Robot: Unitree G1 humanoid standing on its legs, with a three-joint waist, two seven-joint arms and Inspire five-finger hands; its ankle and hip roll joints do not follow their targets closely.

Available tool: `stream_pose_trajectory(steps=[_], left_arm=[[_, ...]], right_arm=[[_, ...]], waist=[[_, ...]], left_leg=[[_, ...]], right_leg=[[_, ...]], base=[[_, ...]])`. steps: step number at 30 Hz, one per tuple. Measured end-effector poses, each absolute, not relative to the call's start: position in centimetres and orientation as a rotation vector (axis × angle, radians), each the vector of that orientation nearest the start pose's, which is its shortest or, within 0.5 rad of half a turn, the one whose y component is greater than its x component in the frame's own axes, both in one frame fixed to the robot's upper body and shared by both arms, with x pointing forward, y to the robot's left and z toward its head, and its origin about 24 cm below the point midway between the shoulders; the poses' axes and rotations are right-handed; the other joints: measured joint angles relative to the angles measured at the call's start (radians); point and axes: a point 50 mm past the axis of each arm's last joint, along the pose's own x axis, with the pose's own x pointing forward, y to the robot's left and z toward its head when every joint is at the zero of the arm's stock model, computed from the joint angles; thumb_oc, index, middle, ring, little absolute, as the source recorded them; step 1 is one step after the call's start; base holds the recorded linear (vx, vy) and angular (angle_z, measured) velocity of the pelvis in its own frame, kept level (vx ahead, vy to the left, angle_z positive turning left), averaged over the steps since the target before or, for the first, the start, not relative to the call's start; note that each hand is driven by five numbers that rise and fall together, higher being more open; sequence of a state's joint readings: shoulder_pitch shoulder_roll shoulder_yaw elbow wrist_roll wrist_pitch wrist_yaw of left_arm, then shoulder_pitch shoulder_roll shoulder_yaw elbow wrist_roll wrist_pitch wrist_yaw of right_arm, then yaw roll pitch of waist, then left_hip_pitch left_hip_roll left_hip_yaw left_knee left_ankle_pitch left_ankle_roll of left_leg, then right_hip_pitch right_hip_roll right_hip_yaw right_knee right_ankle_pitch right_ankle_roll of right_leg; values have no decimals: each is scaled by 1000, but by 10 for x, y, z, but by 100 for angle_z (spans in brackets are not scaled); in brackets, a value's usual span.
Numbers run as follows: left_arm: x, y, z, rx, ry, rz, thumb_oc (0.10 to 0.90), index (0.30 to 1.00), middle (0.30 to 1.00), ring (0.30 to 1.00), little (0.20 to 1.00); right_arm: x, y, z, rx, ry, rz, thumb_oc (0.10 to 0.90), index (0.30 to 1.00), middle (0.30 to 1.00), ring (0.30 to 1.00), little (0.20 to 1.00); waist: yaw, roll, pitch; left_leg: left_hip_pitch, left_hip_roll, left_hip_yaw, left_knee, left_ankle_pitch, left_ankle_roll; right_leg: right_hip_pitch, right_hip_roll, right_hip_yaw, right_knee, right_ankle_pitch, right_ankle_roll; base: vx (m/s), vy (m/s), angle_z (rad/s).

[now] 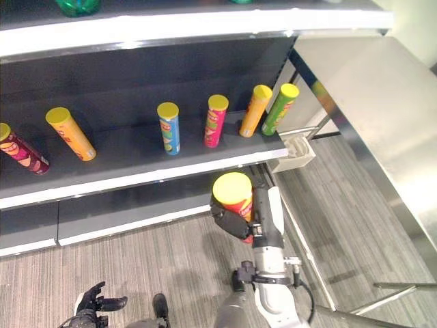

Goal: Put the goods on the table back onto the shelves and tidy them up.

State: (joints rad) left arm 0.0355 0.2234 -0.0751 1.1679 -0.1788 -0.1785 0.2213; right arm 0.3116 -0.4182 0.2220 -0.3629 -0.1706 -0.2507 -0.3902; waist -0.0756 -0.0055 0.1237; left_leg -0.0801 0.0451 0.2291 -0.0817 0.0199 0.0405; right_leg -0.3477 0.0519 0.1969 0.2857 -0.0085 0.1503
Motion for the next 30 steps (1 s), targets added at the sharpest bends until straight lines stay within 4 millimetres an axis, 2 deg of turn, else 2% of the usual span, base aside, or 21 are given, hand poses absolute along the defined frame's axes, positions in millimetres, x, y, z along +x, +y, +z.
stream_pose_trajectory(steps=[1, 2, 3, 4, 7, 9, 10, 11, 13, 15, 16, 18, 20, 22, 24, 25, 26, 27, 28, 29, 30], left_arm=[[96, 238, -153, 200, 1023, 349, 800, 900, 900, 900, 900], [94, 232, -155, 196, 1033, 326, 800, 900, 900, 900, 900], [93, 218, -158, 168, 1043, 294, 800, 900, 900, 900, 900], [93, 211, -160, 145, 1051, 278, 800, 900, 900, 900, 900], [93, 203, -159, 111, 1025, 273, 800, 900, 900, 900, 900], [100, 203, -157, 96, 1000, 275, 800, 900, 900, 900, 900], [107, 203, -156, 91, 986, 278, 800, 900, 900, 900, 900], [108, 202, -156, 82, 989, 282, 800, 900, 900, 900, 900], [106, 199, -159, 58, 1016, 293, 800, 900, 900, 900, 900], [105, 199, -159, 36, 1020, 318, 800, 900, 900, 900, 900], [101, 199, -160, 23, 1028, 328, 800, 900, 900, 900, 900], [101, 199, -160, 17, 1030, 337, 800, 900, 900, 900, 900], [104, 200, -159, 5, 1022, 351, 800, 900, 900, 900, 900], [107, 200, -158, 2, 1008, 351, 800, 900, 900, 900, 900], [109, 199, -158, 0, 996, 358, 800, 900, 900, 900, 900], [109, 199, -157, -10, 992, 365, 800, 900, 900, 900, 900], [106, 195, -159, -40, 996, 391, 800, 900, 900, 900, 900], [107, 198, -158, -36, 995, 400, 800, 900, 900, 900, 900], [110, 203, -156, -17, 981, 406, 800, 900, 900, 900, 900], [117, 202, -155, 5, 965, 379, 800, 900, 900, 900, 900], [117, 202, -155, 16, 972, 374, 800, 900, 900, 900, 900]], right_arm=[[180, -172, 83, -425, -348, -53, 400, 300, 300, 300, 300], [179, -176, 83, -438, -345, -59, 400, 300, 300, 300, 300], [179, -180, 81, -454, -334, -71, 400, 300, 300, 300, 300], [180, -182, 80, -466, -324, -73, 400, 300, 300, 300, 300], [180, -186, 77, -481, -307, -76, 400, 300, 300, 300, 300], [178, -189, 76, -485, -298, -82, 400, 300, 300, 300, 300], [179, -189, 76, -493, -300, -79, 400, 300, 300, 300, 300], [180, -190, 78, -510, -310, -66, 400, 300, 300, 300, 300], [179, -192, 78, -521, -310, -74, 400, 300, 300, 300, 300], [177, -193, 76, -524, -298, -75, 400, 300, 300, 300, 300], [177, -193, 76, -526, -298, -74, 400, 300, 300, 300, 300], [179, -191, 76, -521, -304, -74, 400, 300, 300, 300, 300], [182, -188, 78, -522, -324, -68, 400, 300, 300, 300, 300], [182, -188, 79, -525, -326, -76, 400, 300, 300, 300, 300], [181, -190, 79, -525, -327, -98, 400, 300, 300, 300, 300], [182, -190, 79, -527, -332, -97, 400, 300, 300, 300, 300], [184, -191, 82, -540, -345, -92, 400, 300, 300, 300, 300], [185, -188, 80, -521, -336, -100, 400, 300, 300, 300, 300], [182, -185, 76, -495, -317, -111, 400, 300, 300, 300, 300], [178, -184, 78, -504, -325, -110, 400, 300, 300, 300, 300], [181, -184, 77, -504, -323, -117, 400, 300, 300, 300, 300]], waist=[[-3, -5, -4], [-8, -12, -9], [-23, 17, -6], [-26, 35, -11], [-16, 49, -20], [-19, 42, -21], [-19, 26, -19], [-3, 23, -17], [1, 18, -10], [-17, 25, -8], [-16, 32, -6], [-13, 34, -4], [-1, 38, 10], [5, 44, 21], [3, 47, 27], [5, 54, 28], [10, 80, 41], [4, 66, 50], [-2, 45, 56], [4, 47, 60], [8, 48, 60]], left_leg=[[5, -18, -9, -5, 0, -1], [5, -38, -19, -7, 0, -1], [5, -45, -38, -7, 0, -1], [7, -44, -48, -7, 0, -2], [41, -40, -50, 2, 5, -23], [0, -42, -65, 90, -14, -52], [-55, -47, -61, 190, -34, -74], [-91, -42, -51, 262, -49, -98], [-182, -12, -39, 422, -92, -146], [-183, 49, 11, 369, -95, -146], [-165, 97, -27, 213, -83, -163], [-166, 135, -129, 126, -51, -205], [-173, 196, -181, 46, -16, -236], [-179, 222, -180, 11, -3, -233], [-208, 208, -180, -14, 32, -222], [-201, 199, -178, -15, 35, -222], [-167, 196, -126, -14, 52, -202], [-156, 161, -104, -13, 147, -202], [-147, 107, -89, -6, 151, -171], [-173, 53, -59, 33, 96, -122], [-165, 21, -37, 32, 83, -103]], right_leg=[[38, 45, -1, -51, -28, -44], [81, 43, -2, -119, -31, -91], [122, 33, 5, -191, 3, -144], [140, 30, 6, -215, 13, -137], [200, 27, -22, -249, 12, -137], [225, 10, -49, -277, 14, -141], [229, -7, -58, -291, 25, -157], [236, -16, -59, -302, 36, -183], [254, -33, -77, -330, 34, -221], [280, -35, -105, -358, 44, -230], [283, -41, -90, -363, 42, -208], [273, -41, -53, -366, 34, -167], [263, -45, -18, -368, 35, -162], [264, -64, -9, -371, 45, -162], [269, -136, 20, -376, 7, -93], [270, -154, 29, -376, 0, -76], [292, -183, 51, -376, -20, -38], [309, -227, 53, -376, -30, -22], [310, -270, 39, -368, -13, -11], [287, -334, 19, -359, 62, -29], [284, -361, -4, -359, 101, -35]], base=[[132, 43, 12], [170, 11, 24], [172, -1, 35], [163, -6, 27], [99, -33, 19], [35, -7, 55], [110, 52, 38], [163, 83, 21], [118, 66, 29], [160, 136, 32], [226, 249, -5], [193, 234, -36], [122, 133, -54], [231, 282, -42], [348, 451, -37], [174, 230, -60], [255, 429, -45], [272, 459, -26], [375, 597, 12], [301, 492, -1], [223, 441, -17]])
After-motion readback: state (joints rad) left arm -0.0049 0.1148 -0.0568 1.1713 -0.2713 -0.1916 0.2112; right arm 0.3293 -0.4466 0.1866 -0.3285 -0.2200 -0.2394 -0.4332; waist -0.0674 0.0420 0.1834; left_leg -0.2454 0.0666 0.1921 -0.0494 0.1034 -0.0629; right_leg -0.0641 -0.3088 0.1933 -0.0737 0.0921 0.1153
